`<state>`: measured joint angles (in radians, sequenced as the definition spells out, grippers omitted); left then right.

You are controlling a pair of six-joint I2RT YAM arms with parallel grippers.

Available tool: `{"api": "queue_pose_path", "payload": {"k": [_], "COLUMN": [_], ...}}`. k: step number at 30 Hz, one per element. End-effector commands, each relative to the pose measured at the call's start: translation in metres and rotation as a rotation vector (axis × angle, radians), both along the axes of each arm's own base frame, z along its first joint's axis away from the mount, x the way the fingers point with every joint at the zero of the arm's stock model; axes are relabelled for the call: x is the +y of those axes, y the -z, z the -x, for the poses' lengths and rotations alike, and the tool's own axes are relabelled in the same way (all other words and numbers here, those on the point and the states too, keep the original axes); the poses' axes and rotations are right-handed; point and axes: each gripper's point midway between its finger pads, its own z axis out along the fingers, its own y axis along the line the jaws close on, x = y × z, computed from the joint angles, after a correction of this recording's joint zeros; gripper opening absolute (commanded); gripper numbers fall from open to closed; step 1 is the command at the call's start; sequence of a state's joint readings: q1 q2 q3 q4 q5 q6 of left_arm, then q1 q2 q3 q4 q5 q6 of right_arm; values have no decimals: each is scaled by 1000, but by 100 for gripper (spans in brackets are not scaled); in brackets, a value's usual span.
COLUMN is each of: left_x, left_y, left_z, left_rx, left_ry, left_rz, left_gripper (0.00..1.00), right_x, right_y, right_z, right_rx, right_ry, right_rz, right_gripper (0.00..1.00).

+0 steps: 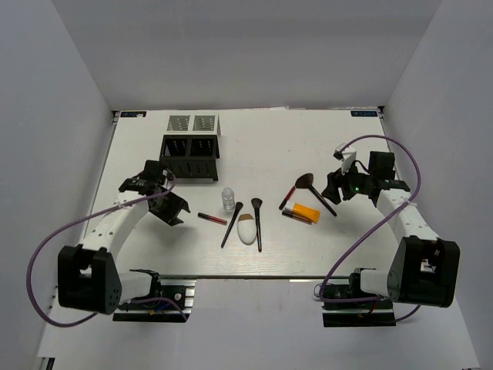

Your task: Organize the makeup

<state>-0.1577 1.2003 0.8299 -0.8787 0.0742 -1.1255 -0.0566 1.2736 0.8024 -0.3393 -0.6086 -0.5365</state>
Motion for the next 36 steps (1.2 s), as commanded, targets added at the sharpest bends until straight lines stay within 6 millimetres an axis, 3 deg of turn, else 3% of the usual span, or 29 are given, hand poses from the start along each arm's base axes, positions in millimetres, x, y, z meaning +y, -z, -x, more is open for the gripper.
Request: {"api": "queue_pose_path", "payload": {"k": [1, 7, 10, 22, 36], "left_x": [-1, -22, -32, -58, -47], "left_y": [-1, 7, 15, 45, 87], "left_z": [-2, -15, -20, -61, -36], "left_rx": [87, 104, 125, 165, 294], "left_ry": [-38, -24, -11, -7, -3], "left_rz": [-25, -17, -5, -50, -132], "left_gripper": [49, 74, 77, 74, 53], "right_x": [3, 3, 3, -1, -6], "right_y": [-14, -10, -7, 0, 2], "right_z": [-11, -8, -7, -5, -6], "right_rx": [-54, -47, -44, -35, -31], "right_ry": [12, 21, 26, 41, 55], "right_rz": [-24, -36, -36, -31, -42], "right_gripper": [68, 70, 70, 70, 71]}}
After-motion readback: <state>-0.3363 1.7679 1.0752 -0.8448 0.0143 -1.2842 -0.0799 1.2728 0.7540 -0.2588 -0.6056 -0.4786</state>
